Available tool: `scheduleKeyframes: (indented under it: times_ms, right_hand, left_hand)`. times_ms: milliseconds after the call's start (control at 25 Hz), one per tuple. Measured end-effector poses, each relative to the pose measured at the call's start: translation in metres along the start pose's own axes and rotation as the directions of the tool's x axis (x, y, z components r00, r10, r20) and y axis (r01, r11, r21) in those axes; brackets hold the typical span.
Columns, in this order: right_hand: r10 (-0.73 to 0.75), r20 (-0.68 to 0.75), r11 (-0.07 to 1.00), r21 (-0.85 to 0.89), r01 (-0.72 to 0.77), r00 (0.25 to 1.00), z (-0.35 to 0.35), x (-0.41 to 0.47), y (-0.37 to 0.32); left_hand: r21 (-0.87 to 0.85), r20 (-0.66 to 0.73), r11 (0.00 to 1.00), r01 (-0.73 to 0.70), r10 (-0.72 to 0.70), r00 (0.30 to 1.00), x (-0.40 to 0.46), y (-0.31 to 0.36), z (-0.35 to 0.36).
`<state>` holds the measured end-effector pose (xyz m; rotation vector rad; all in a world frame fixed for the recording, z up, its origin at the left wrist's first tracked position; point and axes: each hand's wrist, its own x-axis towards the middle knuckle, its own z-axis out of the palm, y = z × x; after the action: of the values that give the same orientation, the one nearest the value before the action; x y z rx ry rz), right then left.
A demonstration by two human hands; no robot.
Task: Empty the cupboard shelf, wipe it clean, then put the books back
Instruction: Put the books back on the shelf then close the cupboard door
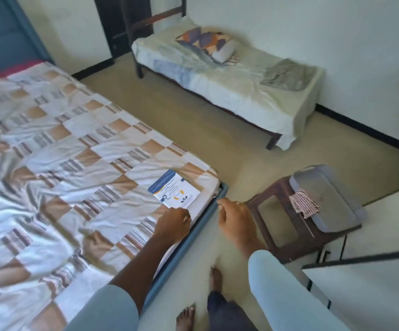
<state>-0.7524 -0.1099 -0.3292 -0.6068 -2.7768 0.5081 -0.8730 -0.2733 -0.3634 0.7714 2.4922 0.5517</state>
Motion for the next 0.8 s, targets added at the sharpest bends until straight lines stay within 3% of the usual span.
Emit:
scheduleKeyframes:
  times_ms: [160, 280, 440, 800]
  right_hand:
    - [0.064, 0.211, 0.996, 0.045, -0.075, 0.975, 0.064, 0.029, 0.011]
    - [0.059, 0.311, 0.995, 0.061, -0.082, 0.948, 0.104, 0.059, 0.035]
    - [0.046, 0.414, 0.994, 0.073, -0.084, 0.909, 0.164, 0.111, 0.073]
    - [0.174, 0.688, 0.951, 0.069, -0.302, 0.705, 0.312, 0.188, 0.114]
  left_hand:
    - [-0.168, 0.097, 0.955, 0.243, -0.229, 0.969, 0.025, -0.043, 0.031]
    - [-0.285, 0.158, 0.860, 0.423, -0.393, 0.906, 0.055, -0.063, 0.055]
    - [-0.401, 0.189, 0.734, 0.549, -0.520, 0.833, 0.112, -0.080, 0.092]
    - [-0.676, 0.385, 0.246, 0.694, -0.686, 0.618, 0.217, -0.126, 0.184]
